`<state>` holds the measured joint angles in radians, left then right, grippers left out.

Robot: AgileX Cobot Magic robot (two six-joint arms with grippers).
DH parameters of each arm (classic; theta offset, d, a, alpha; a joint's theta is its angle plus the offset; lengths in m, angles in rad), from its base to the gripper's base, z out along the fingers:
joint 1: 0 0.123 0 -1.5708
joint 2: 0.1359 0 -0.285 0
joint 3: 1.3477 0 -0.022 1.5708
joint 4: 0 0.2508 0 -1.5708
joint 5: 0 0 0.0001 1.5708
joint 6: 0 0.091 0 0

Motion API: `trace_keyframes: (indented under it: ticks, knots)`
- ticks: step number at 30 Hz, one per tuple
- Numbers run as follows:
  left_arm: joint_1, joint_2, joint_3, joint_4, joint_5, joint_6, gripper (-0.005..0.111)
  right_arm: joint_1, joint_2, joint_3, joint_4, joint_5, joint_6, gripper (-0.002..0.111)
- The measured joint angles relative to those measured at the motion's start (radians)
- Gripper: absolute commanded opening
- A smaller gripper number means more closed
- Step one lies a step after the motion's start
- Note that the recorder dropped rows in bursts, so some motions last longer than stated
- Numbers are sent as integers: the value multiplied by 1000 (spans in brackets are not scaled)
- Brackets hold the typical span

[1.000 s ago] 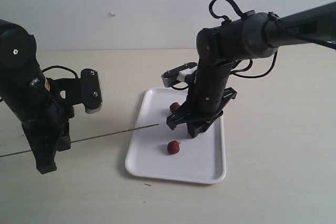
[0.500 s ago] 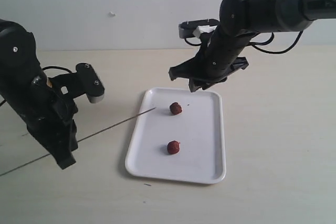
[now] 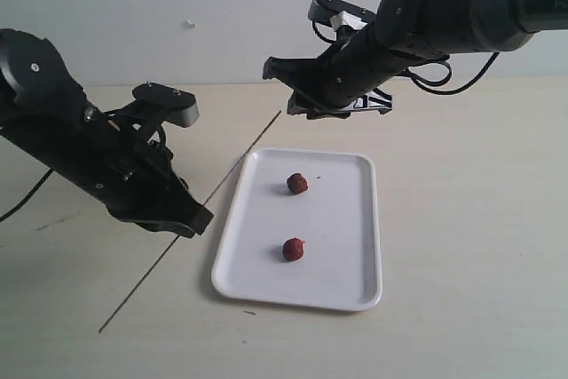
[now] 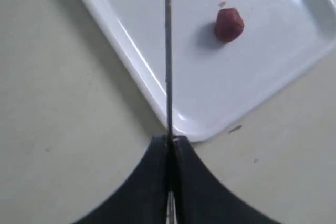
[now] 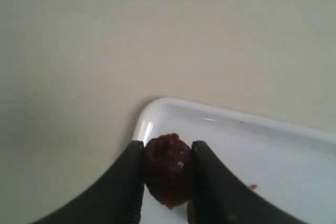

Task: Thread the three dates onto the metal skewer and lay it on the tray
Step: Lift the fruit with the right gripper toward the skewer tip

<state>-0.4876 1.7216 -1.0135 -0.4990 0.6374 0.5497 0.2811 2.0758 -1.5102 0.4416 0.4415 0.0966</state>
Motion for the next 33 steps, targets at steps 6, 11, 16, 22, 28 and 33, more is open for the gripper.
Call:
trace_keyframes:
  ticks: [6, 11, 16, 22, 28, 33]
  knots:
    - [0, 74, 0, -6, -118, -36, 0, 0, 0, 0, 96, -11, -58, 30]
    - [0, 88, 0, -8, -180, -46, 0, -2, 0, 0, 287, -15, -187, 30]
    - [0, 88, 0, -8, -184, -46, 0, -15, -4, 0, 432, -20, -264, 30]
    - [0, 88, 0, -8, -192, -50, 0, -23, -8, 0, 475, -33, -274, 30]
    - [0, 88, 0, -25, -192, -52, 0, -23, -8, 0, 489, -57, -274, 30]
    - [0, 88, 0, -29, -194, -52, 0, -23, -8, 0, 500, -66, -277, 30]
